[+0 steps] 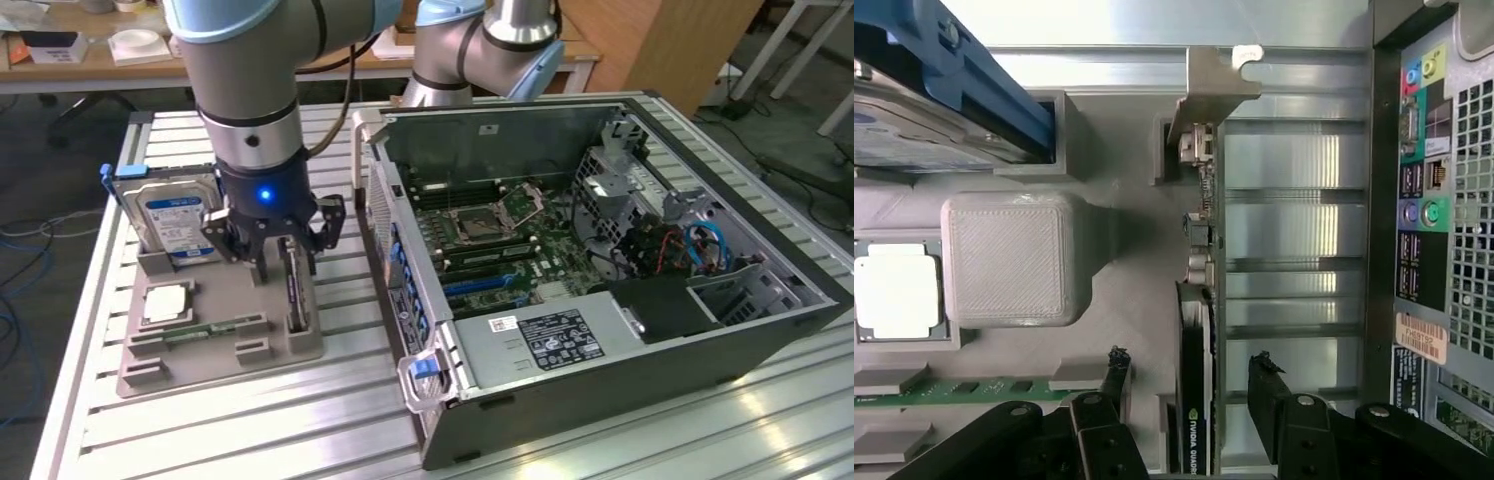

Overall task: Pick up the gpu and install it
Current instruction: 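Pick up the gpu and move the gpu toward the slot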

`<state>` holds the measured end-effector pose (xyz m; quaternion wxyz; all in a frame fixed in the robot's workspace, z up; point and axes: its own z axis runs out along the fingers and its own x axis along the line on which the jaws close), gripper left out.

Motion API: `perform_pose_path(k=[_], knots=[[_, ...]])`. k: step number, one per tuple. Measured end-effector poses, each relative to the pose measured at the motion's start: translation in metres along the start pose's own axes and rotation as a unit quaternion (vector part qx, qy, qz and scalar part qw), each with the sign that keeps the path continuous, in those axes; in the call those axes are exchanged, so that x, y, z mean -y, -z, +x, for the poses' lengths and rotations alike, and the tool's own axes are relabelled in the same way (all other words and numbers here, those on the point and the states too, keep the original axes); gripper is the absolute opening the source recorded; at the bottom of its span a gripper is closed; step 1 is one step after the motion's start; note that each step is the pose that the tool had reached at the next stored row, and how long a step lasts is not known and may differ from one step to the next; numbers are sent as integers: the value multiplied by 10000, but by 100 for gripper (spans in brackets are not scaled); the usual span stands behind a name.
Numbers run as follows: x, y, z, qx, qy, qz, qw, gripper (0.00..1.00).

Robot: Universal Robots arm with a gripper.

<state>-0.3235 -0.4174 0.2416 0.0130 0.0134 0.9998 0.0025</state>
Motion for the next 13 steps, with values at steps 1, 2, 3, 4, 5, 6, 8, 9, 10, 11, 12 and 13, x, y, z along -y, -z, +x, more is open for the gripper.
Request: perform_pose_path(k=[1, 2, 3, 4, 5, 6, 8, 9, 10, 11, 12, 13], knots=[[0, -8, 0, -1, 49, -1, 10000, 59], [0, -14, 1, -1, 69, -2, 10000, 59], [0, -13, 1, -2, 71, -1, 10000, 59], [0, -14, 1, -2, 71, -1, 10000, 59], [0, -14, 1, -2, 71, -1, 10000, 59], [0, -14, 1, -1, 72, -1, 10000, 59], [0, -15, 1, -1, 71, -2, 10000, 59], [0, -14, 1, -1, 72, -2, 10000, 59], [0, -15, 0, -1, 72, -2, 10000, 59], [0, -16, -1, 0, 72, -2, 10000, 59], [0, -16, -1, 0, 72, -3, 10000, 59], [-2, -16, -1, 0, 72, -2, 10000, 59]])
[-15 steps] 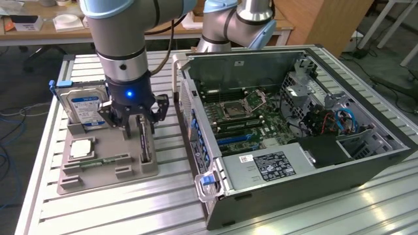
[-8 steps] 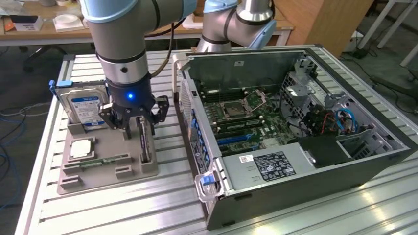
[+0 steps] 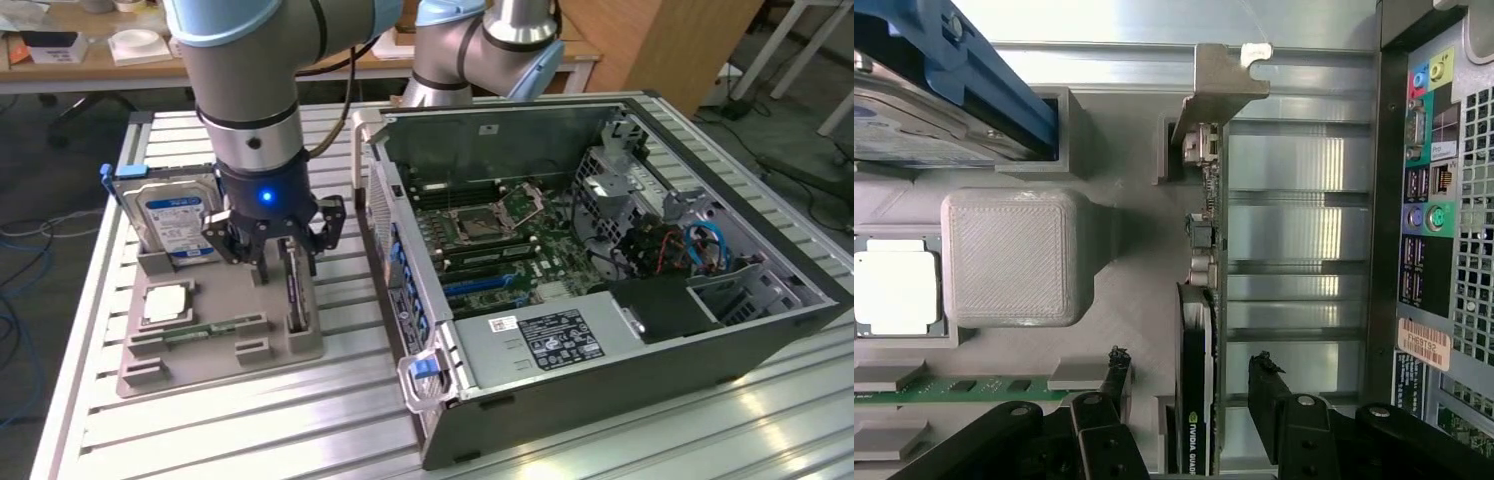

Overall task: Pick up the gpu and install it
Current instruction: 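Pick up the gpu and move the gpu toward the slot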

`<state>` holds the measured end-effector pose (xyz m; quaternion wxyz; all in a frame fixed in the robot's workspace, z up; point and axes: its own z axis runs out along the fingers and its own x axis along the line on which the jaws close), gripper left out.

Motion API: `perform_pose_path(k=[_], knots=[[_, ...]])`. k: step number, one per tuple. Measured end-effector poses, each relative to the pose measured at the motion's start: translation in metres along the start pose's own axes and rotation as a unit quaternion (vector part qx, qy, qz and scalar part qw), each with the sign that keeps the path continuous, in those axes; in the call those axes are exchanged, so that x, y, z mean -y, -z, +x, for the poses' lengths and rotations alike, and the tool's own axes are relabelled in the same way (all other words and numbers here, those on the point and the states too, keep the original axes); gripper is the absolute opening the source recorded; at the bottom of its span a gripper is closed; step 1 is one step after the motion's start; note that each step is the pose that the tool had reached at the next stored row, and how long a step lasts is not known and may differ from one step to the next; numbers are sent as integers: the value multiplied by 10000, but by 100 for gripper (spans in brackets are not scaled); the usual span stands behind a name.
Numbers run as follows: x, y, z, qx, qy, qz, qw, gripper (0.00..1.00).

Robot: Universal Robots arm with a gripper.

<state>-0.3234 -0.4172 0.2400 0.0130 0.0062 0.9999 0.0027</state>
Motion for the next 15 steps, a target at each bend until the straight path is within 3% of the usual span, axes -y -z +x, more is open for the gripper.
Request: perform_pose_path(k=[15], knots=[[-36, -48, 2, -1, 0, 1, 10000, 59]])
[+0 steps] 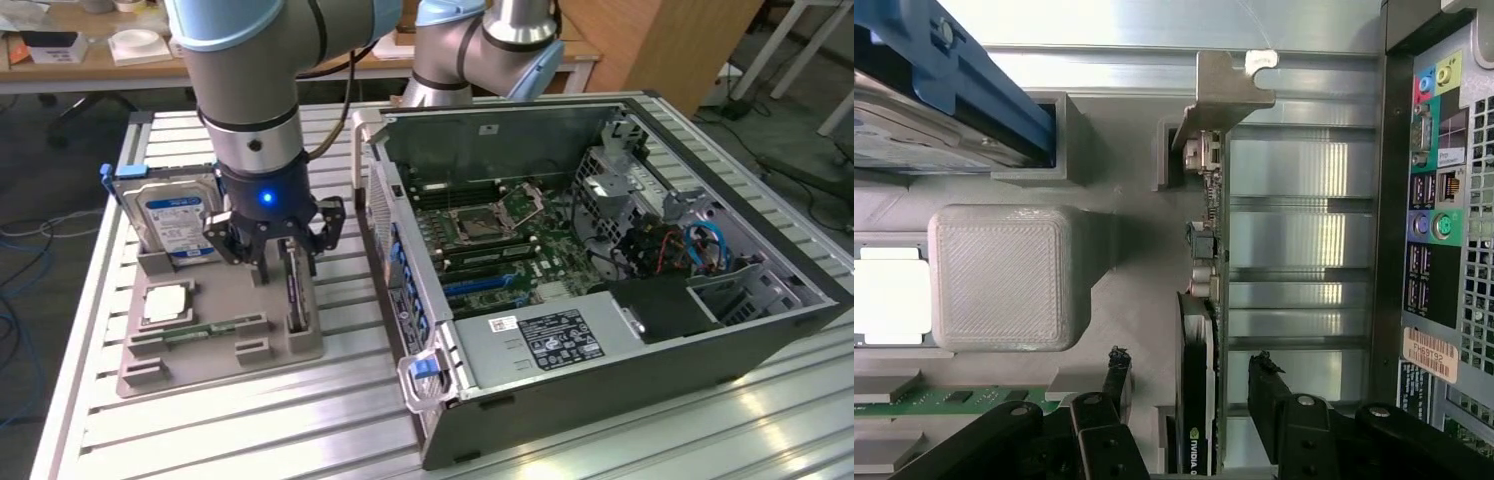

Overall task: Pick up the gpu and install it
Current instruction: 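Pick up the gpu and move the gpu toward the slot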

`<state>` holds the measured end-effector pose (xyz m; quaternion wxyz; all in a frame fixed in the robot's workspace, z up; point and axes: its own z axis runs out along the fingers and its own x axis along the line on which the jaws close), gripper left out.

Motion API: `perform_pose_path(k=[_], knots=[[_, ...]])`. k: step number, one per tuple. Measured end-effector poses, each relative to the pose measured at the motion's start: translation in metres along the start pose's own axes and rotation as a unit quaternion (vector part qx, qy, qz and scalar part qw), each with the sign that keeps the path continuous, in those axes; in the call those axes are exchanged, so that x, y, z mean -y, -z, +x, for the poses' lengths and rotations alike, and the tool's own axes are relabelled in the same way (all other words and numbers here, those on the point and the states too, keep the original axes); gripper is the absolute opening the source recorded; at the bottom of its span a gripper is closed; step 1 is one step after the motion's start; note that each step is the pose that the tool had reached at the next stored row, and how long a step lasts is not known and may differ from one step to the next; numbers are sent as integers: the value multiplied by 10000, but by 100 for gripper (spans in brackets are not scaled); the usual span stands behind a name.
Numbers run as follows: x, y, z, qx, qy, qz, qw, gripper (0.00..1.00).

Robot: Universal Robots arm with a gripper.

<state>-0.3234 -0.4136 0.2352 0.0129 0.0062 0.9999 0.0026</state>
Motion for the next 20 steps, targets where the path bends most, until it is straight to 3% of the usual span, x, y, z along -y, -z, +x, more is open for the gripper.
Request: perform_pose_path(k=[2, 5, 6, 9, 20], knots=[[0, 0, 0, 0, 0, 0, 10000, 57], [0, -1, 0, 0, 0, 0, 10000, 45], [0, 0, 0, 1, 0, 0, 10000, 45], [0, 0, 0, 0, 0, 0, 10000, 27], [0, 0, 0, 0, 0, 0, 10000, 26]])
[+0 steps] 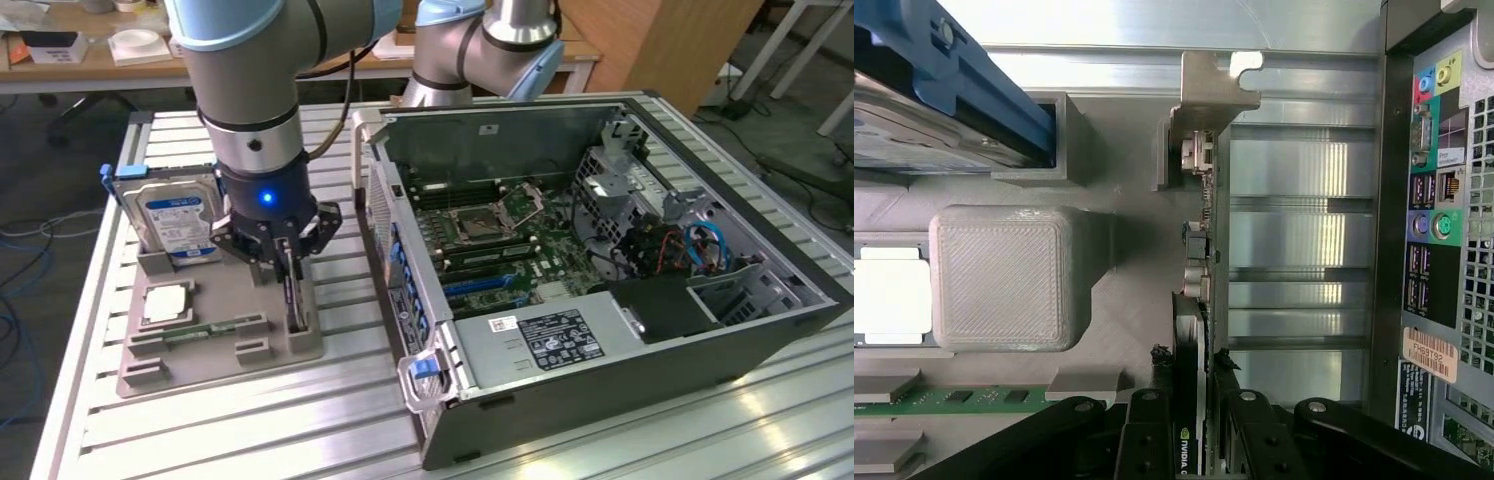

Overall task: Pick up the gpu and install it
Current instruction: 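Pick up the gpu and move the gpu toward the slot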

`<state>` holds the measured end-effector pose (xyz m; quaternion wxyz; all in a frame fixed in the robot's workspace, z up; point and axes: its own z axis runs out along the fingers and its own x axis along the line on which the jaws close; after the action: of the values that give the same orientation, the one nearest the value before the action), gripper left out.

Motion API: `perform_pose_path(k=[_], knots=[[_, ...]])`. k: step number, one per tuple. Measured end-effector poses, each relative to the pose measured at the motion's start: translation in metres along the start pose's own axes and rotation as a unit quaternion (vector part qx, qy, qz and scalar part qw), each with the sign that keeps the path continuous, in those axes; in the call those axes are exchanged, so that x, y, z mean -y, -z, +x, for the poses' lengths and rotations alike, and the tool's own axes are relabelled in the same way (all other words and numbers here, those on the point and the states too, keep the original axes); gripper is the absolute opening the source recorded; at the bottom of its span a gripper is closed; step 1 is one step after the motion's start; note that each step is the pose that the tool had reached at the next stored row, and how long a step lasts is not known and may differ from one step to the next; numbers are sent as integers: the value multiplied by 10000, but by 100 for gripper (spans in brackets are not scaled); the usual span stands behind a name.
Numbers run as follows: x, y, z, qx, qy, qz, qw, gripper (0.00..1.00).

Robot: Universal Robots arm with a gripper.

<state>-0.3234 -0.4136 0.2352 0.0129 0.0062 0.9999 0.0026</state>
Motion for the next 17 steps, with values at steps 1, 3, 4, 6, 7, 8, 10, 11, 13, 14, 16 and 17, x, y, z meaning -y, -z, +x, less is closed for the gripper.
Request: perform_pose_path(k=[1, 3, 4, 6, 7, 8, 10, 11, 13, 14, 16, 17], knots=[[0, 0, 0, 0, 0, 0, 10000, 26], [0, 0, 0, 1, 0, 0, 10000, 26], [0, 0, 0, 1, 0, -1, 10000, 26], [0, 11, 0, 1, 0, -2, 10000, 26], [0, 35, -1, 1, 0, -1, 10000, 26], [0, 64, -1, 1, 0, 0, 10000, 26], [-1, 149, -4, 1, 0, 0, 10000, 26], [-1, 194, -5, 0, 0, 0, 10000, 26], [-2, 287, -7, 0, 0, 0, 10000, 26], [-2, 334, -8, 0, 0, 0, 10000, 26], [-2, 423, -11, 0, 0, 0, 10000, 26], [-3, 468, -12, 0, 0, 0, 10000, 26]])
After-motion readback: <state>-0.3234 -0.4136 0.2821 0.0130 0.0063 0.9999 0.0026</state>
